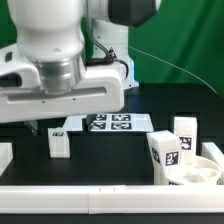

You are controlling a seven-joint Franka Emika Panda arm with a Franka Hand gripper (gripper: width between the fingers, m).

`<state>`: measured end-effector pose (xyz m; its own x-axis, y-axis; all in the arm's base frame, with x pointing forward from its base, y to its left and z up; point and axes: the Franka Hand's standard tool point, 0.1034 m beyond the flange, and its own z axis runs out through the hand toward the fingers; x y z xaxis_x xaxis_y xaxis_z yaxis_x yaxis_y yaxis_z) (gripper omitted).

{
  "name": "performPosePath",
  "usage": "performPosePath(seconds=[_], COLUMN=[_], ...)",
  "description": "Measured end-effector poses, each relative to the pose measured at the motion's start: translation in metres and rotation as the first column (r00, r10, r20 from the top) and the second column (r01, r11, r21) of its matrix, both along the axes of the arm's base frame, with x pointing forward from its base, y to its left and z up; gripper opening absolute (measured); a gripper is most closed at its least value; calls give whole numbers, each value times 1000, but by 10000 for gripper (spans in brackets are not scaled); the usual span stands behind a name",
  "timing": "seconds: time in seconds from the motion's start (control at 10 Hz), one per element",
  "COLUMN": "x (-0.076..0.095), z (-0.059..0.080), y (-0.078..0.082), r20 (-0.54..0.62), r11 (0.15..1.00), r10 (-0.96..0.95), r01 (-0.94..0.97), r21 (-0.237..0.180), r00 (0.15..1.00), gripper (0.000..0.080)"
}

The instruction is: Assemble stool

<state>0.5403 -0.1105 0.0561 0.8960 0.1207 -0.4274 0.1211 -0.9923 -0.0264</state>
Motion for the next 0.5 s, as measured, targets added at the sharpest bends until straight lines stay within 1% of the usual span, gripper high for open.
performPosePath(seconds=[0.1, 0.2, 0.3, 0.4, 0.5], x=[1, -8, -12, -14, -24], z=[-1, 0, 0, -2, -2], y=[-1, 1, 1, -1, -3], r20=[-16, -82, -165, -243, -365], r11=[998, 999, 999, 998, 995], r10=[11, 3, -8, -21, -77], r01=[-11, -7, -1, 4, 46], r21=[-54, -49, -54, -67, -91], r00=[1000, 997, 986, 970, 928], gripper=[648, 648, 648, 648, 648])
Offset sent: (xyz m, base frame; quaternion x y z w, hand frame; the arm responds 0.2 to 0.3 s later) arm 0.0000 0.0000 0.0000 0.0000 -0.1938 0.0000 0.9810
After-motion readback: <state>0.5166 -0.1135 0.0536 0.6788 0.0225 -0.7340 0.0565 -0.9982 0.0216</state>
